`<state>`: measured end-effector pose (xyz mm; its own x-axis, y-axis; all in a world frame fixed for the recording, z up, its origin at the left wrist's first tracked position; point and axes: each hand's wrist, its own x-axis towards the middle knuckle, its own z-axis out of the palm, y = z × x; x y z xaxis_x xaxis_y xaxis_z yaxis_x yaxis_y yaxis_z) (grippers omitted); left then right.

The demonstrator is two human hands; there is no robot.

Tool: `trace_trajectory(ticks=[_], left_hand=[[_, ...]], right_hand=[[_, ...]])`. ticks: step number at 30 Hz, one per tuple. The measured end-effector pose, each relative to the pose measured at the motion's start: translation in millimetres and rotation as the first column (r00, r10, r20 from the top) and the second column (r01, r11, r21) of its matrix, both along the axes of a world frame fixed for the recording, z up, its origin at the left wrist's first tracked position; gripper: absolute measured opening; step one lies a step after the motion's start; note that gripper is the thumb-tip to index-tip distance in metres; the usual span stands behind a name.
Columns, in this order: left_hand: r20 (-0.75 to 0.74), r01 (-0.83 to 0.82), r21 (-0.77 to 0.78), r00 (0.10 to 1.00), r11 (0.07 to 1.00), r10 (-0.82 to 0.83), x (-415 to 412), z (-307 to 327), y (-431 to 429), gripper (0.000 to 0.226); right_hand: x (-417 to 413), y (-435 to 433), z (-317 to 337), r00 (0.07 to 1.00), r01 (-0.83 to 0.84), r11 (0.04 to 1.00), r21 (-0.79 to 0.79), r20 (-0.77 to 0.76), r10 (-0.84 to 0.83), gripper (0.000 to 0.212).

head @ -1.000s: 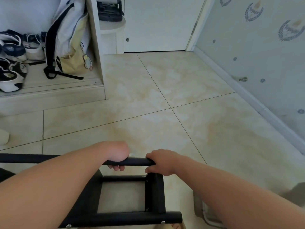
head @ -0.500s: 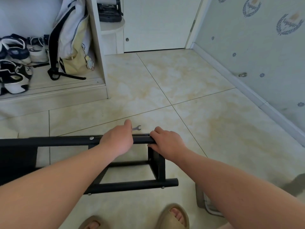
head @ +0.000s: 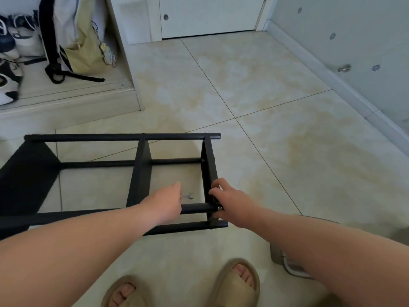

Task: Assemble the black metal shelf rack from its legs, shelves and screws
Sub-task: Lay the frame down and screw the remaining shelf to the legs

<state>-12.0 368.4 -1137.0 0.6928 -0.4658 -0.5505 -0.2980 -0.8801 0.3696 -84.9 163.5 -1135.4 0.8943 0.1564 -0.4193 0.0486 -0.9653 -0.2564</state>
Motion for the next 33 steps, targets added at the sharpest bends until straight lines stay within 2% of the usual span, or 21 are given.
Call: trace_trajectory(ticks=[4, 9, 11, 13, 16, 20, 23, 26, 29, 33], left_hand=[[-0.075, 0.066, 0.061, 0.995, 0.996, -0.062, -5.8, -33.2, -6.8, 0.009], [-0.145, 0.110, 0.117, 0.985, 0.987, -0.093, -13.3, -56.1, -9.6, 0.010], [-0.158, 0.103, 0.123, 0.984, 0.987, -0.083, -9.4, -57.1, -11.0, 0.010], [-0.174, 0.118, 0.139, 0.980, 0.983, -0.093, -3.5, -53.2, -13.5, 0.011], [-0.229, 0.192, 0.194, 0.963, 0.962, -0.145, 4.7, -44.5, -18.1, 0.021], [-0.333, 0.331, 0.259, 0.912, 0.907, -0.238, 1.8, -41.3, -15.2, 0.029], [-0.398, 0.397, 0.266, 0.875, 0.878, -0.275, -7.6, -47.5, -4.7, 0.028], [-0.444, 0.375, 0.206, 0.859, 0.904, -0.255, -10.4, -55.9, -0.6, 0.027], [-0.512, 0.239, 0.077, 0.842, 0.968, -0.167, -4.0, -67.4, -6.4, 0.022], [-0.517, 0.103, -0.123, 0.843, 0.987, -0.152, 8.2, -82.3, -8.8, 0.011]], right_hand=[[-8.5, -7.5, -31.5, 0.999, -0.023, 1.000, -0.019, -0.022, 0.023, 0.051], [-24.5, -7.0, -55.8, 0.999, -0.053, 0.998, 0.034, -0.012, 0.053, 0.051], [-24.3, -8.1, -56.2, 0.998, -0.058, 0.997, 0.057, -0.007, 0.058, 0.057], [-21.9, -11.0, -52.1, 0.996, -0.089, 0.995, 0.038, 0.003, 0.089, 0.070], [-12.0, -18.2, -45.9, 0.980, -0.192, 0.978, -0.077, 0.044, 0.196, 0.096], [5.2, -25.4, -42.1, 0.955, -0.293, 0.938, -0.184, -0.021, 0.294, 0.131], [3.7, -16.1, -50.2, 0.924, -0.382, 0.902, -0.199, -0.073, 0.375, 0.143], [-7.2, -2.3, -56.8, 0.917, -0.397, 0.895, -0.204, -0.057, 0.394, 0.149], [-16.2, 5.3, -59.5, 0.903, -0.423, 0.884, -0.201, -0.014, 0.429, 0.148], [-20.6, 8.7, -66.2, 0.904, -0.414, 0.891, -0.187, 0.034, 0.427, 0.143]])
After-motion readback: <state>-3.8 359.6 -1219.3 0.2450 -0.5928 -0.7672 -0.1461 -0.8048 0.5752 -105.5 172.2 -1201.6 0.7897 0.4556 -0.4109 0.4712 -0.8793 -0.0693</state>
